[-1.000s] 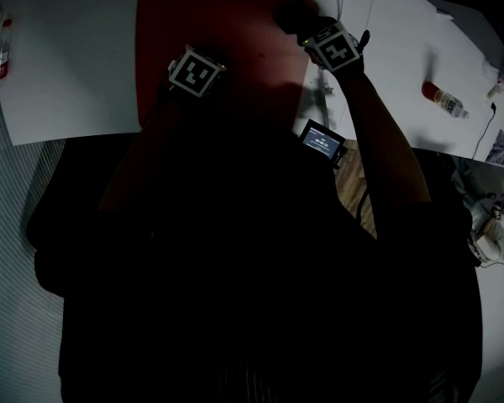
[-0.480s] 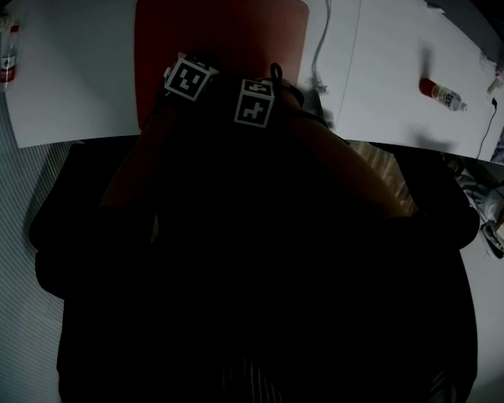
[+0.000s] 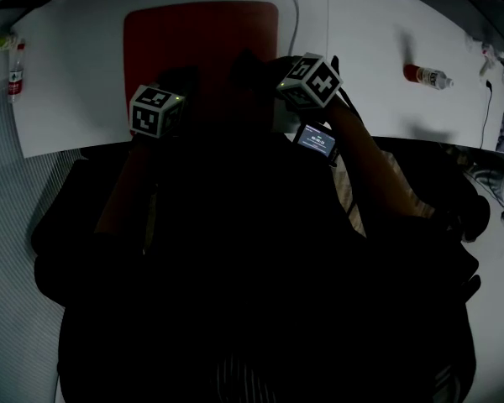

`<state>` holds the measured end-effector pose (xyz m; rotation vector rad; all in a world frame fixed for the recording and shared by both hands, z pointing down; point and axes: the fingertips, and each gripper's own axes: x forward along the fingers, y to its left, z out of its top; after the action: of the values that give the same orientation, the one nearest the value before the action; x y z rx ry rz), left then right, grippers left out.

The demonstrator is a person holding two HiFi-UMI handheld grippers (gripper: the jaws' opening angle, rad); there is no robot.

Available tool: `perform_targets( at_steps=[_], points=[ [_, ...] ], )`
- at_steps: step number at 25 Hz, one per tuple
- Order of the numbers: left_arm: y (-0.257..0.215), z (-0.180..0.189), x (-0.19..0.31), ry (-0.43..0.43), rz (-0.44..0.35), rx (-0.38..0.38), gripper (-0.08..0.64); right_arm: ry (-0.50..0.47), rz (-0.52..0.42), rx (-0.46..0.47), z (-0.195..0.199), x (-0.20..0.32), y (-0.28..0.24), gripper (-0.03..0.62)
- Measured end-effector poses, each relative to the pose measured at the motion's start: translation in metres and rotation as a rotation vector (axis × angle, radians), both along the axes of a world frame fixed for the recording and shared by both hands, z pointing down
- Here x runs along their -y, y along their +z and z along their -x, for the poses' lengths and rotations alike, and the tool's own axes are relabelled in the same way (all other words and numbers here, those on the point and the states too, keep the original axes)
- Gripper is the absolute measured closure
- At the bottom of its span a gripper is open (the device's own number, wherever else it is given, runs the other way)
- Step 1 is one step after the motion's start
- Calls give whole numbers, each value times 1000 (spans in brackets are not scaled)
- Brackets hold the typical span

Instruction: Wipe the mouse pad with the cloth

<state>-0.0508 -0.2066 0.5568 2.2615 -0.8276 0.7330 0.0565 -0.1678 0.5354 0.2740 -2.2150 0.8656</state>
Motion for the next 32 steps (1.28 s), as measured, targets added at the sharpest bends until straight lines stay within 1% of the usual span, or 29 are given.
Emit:
perform_targets(
  at_steps=[3, 5, 8, 10, 12, 18, 21, 23, 25, 27, 28, 30, 32],
  points=[
    [-26, -2, -12, 17, -31, -30, 555, 99, -59, 29, -34, 15, -21, 528],
    [-46, -5, -14, -4, -77, -67, 555, 143, -92, 49, -49, 18, -34, 528],
    [-79, -10, -13, -54, -137, -121, 555, 188, -129, 123, -54, 15, -64, 528],
    [-102, -16, -12, -67, -161, -152, 555, 219, -144, 182, -56, 12, -83, 528],
    [-126, -25, -11, -61, -187, -183, 555, 253, -166, 237, -58, 12, -102, 527],
    [-203, -56, -9, 2, -289, -265, 555, 322, -272, 372, -68, 15, -165, 528],
    [-235, -71, -16, 54, -302, -284, 555, 323, -331, 394, -72, 13, -188, 528],
    [-251, -80, -19, 74, -311, -294, 555, 327, -353, 409, -79, 11, -200, 528],
    [-264, -90, -23, 97, -315, -297, 555, 354, -357, 441, -87, 9, -210, 528],
    [-277, -102, -27, 126, -318, -295, 555, 406, -370, 469, -99, 7, -217, 528],
    [-283, -109, -29, 139, -322, -295, 555, 437, -387, 466, -107, 7, -219, 528],
    [-294, -120, -32, 150, -329, -303, 555, 485, -432, 426, -122, 6, -219, 531],
    [-302, -127, -32, 132, -321, -330, 555, 508, -457, 401, -133, 2, -221, 531]
  ],
)
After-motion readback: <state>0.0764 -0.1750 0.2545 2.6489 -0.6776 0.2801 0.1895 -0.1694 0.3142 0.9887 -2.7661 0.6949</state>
